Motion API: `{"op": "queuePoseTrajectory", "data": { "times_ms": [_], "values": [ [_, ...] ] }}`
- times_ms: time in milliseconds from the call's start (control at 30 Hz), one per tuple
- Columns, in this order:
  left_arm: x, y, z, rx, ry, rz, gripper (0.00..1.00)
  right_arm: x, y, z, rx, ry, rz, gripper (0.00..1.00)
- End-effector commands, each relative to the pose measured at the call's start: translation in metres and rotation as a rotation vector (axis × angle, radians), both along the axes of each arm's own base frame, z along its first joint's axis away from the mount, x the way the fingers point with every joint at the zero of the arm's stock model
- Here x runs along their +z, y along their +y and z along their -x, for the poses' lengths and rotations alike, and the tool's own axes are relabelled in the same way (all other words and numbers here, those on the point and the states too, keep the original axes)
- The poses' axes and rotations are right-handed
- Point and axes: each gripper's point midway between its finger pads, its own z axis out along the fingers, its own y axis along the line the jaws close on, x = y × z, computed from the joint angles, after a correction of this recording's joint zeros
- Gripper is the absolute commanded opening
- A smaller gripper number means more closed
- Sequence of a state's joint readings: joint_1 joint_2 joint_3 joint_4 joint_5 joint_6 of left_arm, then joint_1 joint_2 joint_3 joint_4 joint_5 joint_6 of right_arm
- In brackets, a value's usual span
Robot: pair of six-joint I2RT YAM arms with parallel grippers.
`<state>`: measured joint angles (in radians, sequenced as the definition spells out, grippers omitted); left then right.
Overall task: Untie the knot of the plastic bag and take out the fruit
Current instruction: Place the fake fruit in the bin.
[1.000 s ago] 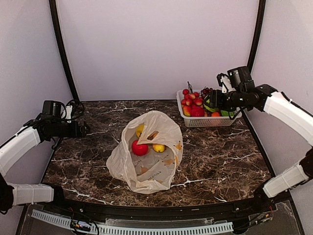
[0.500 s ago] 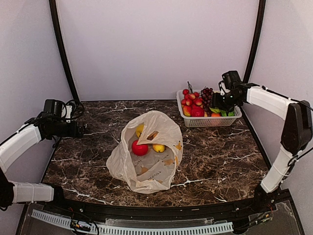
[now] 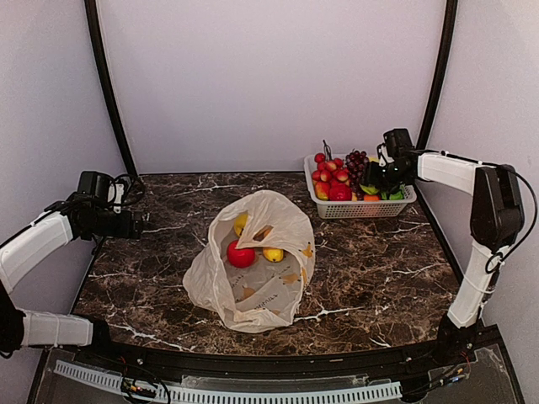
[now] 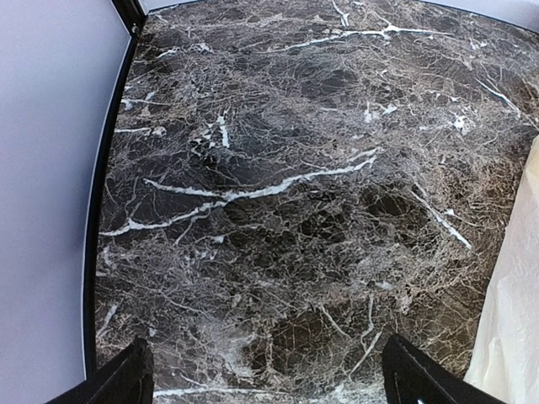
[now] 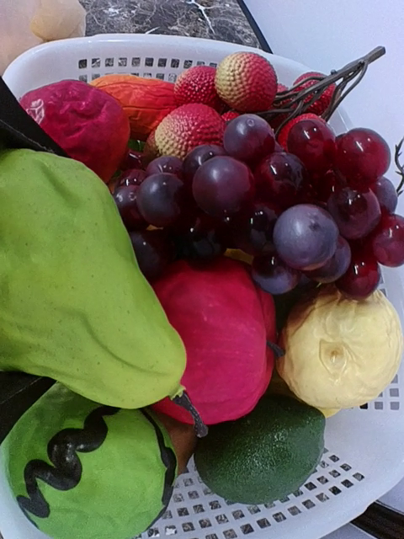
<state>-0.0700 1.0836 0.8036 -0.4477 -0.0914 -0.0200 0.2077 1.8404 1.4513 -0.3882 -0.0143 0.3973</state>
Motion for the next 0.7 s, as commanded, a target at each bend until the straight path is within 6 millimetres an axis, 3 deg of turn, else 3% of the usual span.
{"op": "queuePoseTrajectory", "data": {
  "times_ms": [0,167,400,667],
  "values": [
    [0.002,0.003,0.001,0.002,0.021,-0.014,0.94,0.017,0.002,-0.016,0.0,-0.06,-0.034,0.7],
    [-0.002,-0.002,0.0,-0.017,0.035,0.007,0.93,0.021,0.002,-0.016,-0.006,-0.07,-0.042,0.83],
    [-0.001,-0.002,0.0,-0.018,0.035,0.008,0.94,0.03,0.004,-0.017,0.005,-0.095,-0.052,0.86],
    [0.009,-0.008,0.0,-0.037,-0.009,0.039,0.91,0.059,0.003,-0.01,0.035,-0.166,-0.036,0.85]
  ]
}}
